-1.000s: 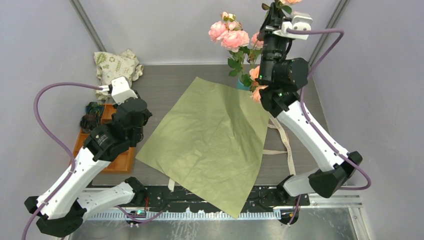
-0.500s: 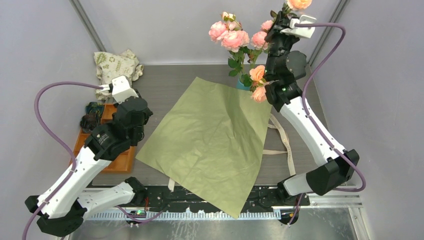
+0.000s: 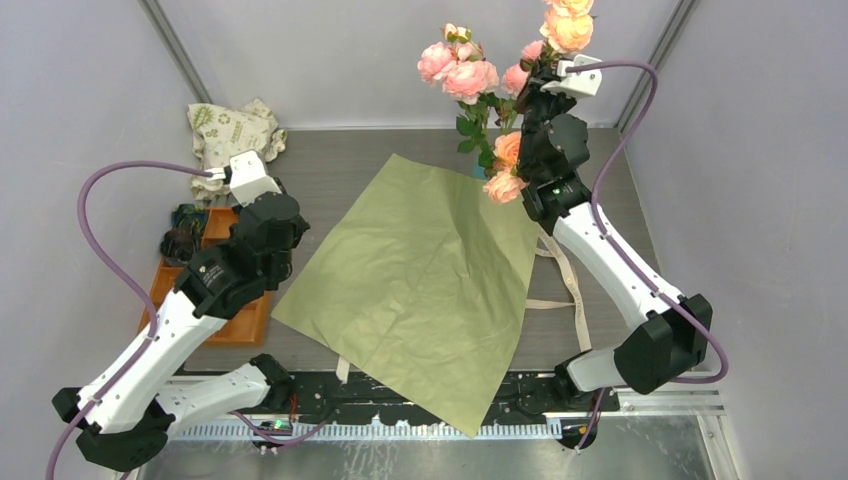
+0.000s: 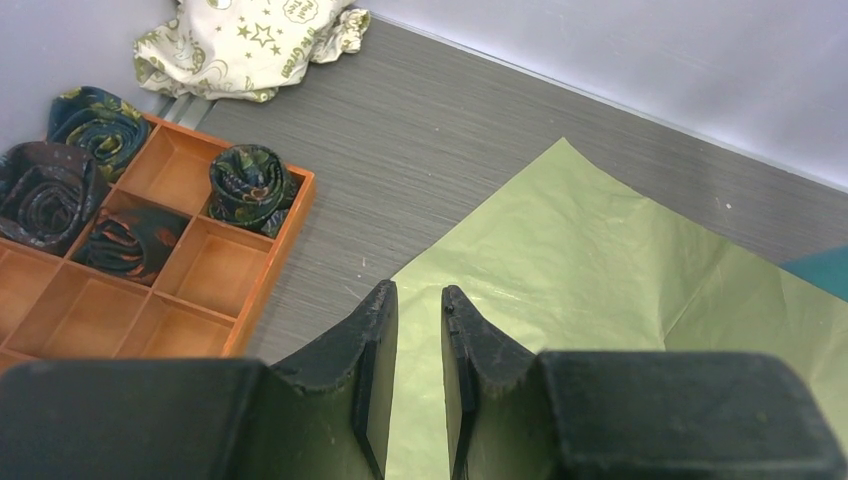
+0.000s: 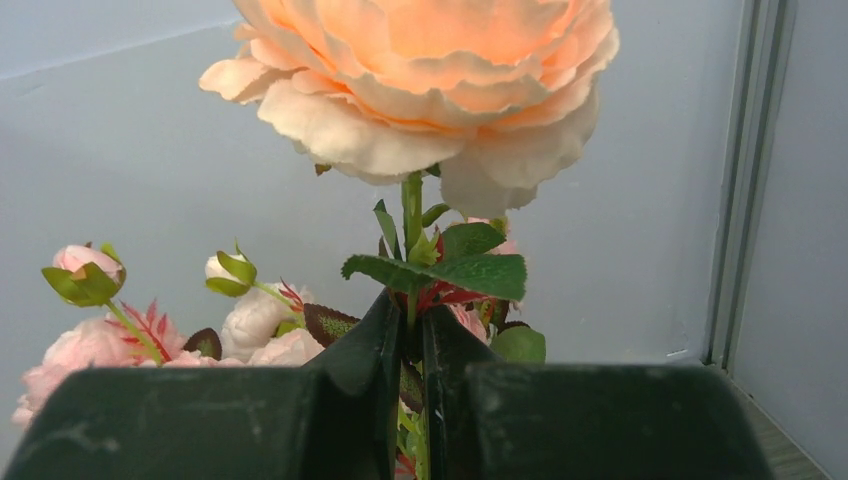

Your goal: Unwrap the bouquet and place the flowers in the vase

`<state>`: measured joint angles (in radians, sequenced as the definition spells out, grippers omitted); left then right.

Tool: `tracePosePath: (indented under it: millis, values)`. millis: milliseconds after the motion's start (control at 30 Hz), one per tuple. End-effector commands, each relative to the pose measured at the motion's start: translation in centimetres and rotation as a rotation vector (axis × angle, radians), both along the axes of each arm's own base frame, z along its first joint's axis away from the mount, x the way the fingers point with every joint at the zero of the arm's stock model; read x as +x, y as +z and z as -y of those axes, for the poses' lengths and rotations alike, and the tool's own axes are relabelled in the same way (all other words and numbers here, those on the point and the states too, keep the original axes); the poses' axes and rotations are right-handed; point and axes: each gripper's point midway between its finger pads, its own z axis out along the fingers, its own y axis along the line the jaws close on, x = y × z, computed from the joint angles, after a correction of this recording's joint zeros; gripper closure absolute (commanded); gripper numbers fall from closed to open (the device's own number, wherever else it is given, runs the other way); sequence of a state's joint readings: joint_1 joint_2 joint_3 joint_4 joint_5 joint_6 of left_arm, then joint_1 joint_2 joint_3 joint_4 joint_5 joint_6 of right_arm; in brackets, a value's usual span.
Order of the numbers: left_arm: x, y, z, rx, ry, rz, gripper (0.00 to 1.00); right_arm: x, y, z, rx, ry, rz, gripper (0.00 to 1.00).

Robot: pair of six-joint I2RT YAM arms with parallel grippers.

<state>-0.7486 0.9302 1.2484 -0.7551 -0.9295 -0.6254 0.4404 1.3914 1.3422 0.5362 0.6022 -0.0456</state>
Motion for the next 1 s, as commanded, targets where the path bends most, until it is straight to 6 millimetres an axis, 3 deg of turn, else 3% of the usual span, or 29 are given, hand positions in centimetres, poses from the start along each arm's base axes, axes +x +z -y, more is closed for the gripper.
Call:
tracePosePath:
  millis: [0,333,967]
  values:
    - [0.4,0.6,0.5,-0.043,0.004,0.033,0.76,-1.5,1.6,1.2,0.055,-0.011,0.064,0.99]
    - [0.8,0.0,1.0,-0.04,-0.003,0.02,0.77,0.3,-3.1,0.4,0.023,-0.004,-0.035,0.99]
    - [1.3,-0.7,1.7,-0.037,-0.013,0.003,0.77,1.4,-9.2,-1.1,0.033,0.064,-0.172,0.99]
